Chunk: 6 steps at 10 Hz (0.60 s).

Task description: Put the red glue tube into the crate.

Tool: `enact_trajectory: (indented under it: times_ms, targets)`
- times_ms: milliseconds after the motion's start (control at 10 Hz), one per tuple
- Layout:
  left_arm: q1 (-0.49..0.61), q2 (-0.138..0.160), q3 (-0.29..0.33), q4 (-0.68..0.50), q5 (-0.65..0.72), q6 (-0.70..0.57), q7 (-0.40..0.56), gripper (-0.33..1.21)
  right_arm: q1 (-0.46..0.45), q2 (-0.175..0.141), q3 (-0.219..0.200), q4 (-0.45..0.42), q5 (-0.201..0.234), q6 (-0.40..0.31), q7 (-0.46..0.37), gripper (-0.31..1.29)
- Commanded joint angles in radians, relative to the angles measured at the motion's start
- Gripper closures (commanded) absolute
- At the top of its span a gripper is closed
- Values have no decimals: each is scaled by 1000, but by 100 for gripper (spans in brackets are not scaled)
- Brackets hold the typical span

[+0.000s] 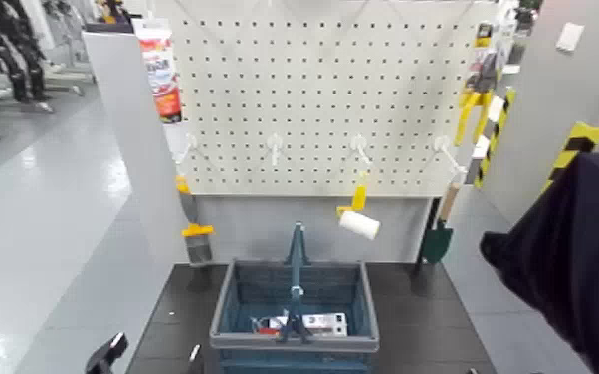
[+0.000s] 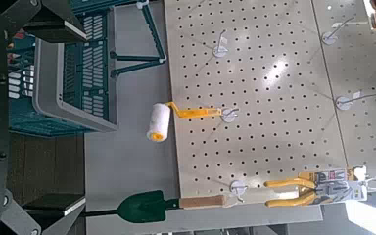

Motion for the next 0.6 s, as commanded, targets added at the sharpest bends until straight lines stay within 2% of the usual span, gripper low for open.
enact_trajectory:
  times_ms: [100,600]
  targets:
    - [-3,0,-1,2,0,-2,0,10,-2,-1,1,4,-3,1,0,14]
    - [-18,6,1,4,0,-3,-2,10,-3,1,4,6,-7,10,0,14]
